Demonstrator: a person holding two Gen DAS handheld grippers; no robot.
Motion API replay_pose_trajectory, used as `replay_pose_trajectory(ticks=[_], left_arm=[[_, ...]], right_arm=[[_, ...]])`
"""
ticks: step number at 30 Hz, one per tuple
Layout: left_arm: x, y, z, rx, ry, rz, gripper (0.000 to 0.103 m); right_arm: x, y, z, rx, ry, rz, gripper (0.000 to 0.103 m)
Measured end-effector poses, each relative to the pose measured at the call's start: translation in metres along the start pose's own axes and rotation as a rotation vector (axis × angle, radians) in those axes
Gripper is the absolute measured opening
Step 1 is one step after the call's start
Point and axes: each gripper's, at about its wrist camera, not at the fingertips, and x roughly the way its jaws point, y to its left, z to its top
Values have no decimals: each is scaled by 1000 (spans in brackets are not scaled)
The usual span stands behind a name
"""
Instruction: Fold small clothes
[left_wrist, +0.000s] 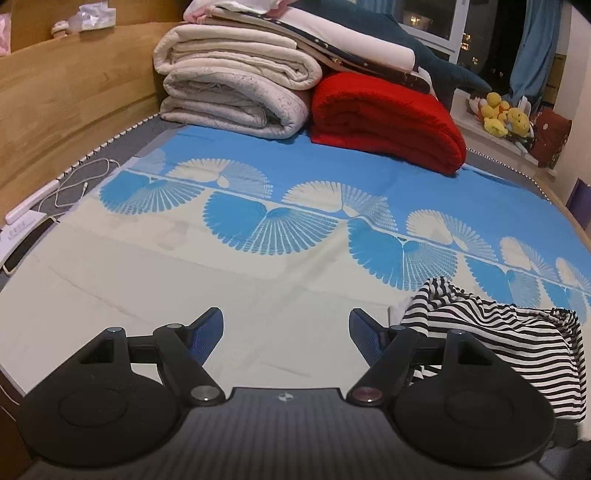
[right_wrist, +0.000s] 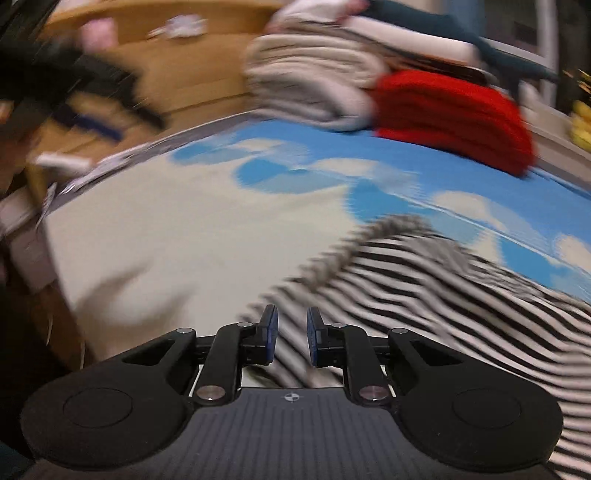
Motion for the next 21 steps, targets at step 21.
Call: replay_pose_trajectory(ticks=[21], left_arm=[[1, 1, 7, 47, -19, -49, 80]], right_arm=[[107, 42, -3, -136, 220, -102, 9]])
